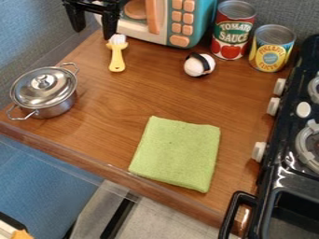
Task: Move the white toy between the silver pot and the cloth
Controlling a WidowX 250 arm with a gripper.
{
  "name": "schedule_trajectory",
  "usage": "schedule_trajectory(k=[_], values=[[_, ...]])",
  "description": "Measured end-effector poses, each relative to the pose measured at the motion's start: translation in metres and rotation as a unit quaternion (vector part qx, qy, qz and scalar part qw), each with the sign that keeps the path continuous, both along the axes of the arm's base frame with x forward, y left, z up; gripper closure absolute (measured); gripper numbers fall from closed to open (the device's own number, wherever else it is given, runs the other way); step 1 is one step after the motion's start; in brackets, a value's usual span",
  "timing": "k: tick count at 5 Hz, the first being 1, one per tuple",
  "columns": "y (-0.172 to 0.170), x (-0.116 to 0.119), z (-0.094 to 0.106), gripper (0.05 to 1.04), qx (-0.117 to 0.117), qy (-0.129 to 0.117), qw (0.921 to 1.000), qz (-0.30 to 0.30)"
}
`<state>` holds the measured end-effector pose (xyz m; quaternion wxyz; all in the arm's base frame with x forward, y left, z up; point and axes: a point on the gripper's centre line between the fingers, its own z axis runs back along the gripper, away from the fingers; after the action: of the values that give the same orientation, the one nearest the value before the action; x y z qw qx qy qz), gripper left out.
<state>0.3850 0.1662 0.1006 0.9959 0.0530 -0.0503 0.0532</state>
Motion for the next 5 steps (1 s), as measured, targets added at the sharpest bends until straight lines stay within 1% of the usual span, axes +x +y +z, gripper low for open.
schedule_trajectory(k=[1,2,3,4,5], values=[[-0.002,-0.002,-0.017,0.083,-0.008,0.021,0.9998,0.000],[-0.020,0.002,-0.020,0.083,-0.008,0.030,0.9991,-0.028],[-0.055,0.015,-0.020,0.083,-0.009,0.027,0.9967,-0.076],[-0.089,0.025,-0.009,0.083,-0.030,-0.001,0.9929,-0.115],[-0.124,0.035,0.009,0.083,-0.059,-0.034,0.9868,-0.147]])
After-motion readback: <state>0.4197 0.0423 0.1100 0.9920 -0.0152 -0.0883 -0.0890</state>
